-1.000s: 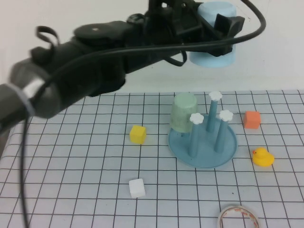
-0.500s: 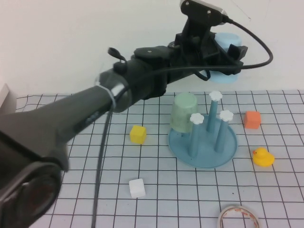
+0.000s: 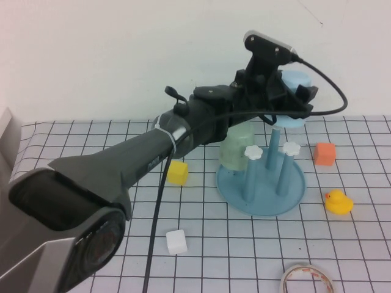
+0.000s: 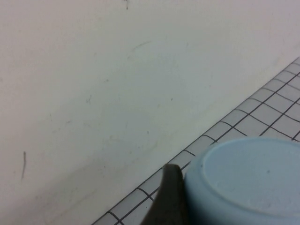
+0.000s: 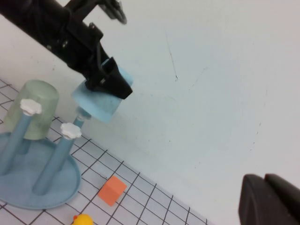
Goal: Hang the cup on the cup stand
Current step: Place the cup on the cup holder
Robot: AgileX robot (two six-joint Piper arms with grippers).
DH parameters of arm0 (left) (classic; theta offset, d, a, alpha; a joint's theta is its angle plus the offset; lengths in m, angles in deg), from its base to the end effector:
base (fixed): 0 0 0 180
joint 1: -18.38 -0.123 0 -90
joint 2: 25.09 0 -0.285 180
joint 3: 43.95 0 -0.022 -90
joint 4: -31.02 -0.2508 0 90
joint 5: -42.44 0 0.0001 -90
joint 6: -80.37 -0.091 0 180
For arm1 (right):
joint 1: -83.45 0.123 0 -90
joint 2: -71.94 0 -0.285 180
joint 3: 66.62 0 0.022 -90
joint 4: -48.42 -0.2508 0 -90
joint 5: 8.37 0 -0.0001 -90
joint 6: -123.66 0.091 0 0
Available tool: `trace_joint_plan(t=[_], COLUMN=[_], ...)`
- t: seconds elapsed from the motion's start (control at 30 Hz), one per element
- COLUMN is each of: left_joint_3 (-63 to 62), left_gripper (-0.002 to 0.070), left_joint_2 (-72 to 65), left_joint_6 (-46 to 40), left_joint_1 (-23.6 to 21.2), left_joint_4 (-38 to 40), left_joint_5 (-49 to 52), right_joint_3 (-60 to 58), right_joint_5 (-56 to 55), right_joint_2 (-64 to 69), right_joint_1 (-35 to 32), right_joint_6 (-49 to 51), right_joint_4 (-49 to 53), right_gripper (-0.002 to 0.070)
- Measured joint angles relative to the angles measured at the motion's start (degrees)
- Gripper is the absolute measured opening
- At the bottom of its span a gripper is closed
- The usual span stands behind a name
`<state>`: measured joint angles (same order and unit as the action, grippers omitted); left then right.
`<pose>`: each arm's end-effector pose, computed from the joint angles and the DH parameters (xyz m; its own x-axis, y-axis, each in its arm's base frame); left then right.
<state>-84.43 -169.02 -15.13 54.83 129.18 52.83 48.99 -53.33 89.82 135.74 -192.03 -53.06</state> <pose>0.4464 -0.3500 0.2353 -0.2018 0.0894 -0.9753 0.7161 0.6929 -0.0846 0.0742 -0.0069 0.2620 0.0407 -0.5313 -0.8462 -0.1471 0.8345 -0.5310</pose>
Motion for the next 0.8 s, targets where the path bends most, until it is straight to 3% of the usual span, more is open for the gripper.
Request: trace_joint_plan(t=[0.33, 0.7, 0.8], left_joint_3=[-0.1, -0.1, -0.1], left_gripper=[0.0566, 0.0568, 0.0621], left_joint_2=[-2.3, -4.6, -4.6], left_joint_6=[0.3, 3.8, 6.0], left_joint_1=[0.0, 0.1, 0.1], left_joint_4=[0.2, 0.3, 0.4], left_joint_5=[-5.4, -3.4, -5.3], right_joint_3=[0.0, 0.0, 0.0], right_joint_5=[0.0, 0.0, -0.3], right_joint_2=[0.0, 0.0, 0.0], right_joint_1=[0.0, 0.0, 0.0], right_joint_6=[-0.1, -0.1, -0.1], right_joint_4=[0.0, 0.0, 0.0], right_gripper=[-0.0001, -0.0001, -0.0001])
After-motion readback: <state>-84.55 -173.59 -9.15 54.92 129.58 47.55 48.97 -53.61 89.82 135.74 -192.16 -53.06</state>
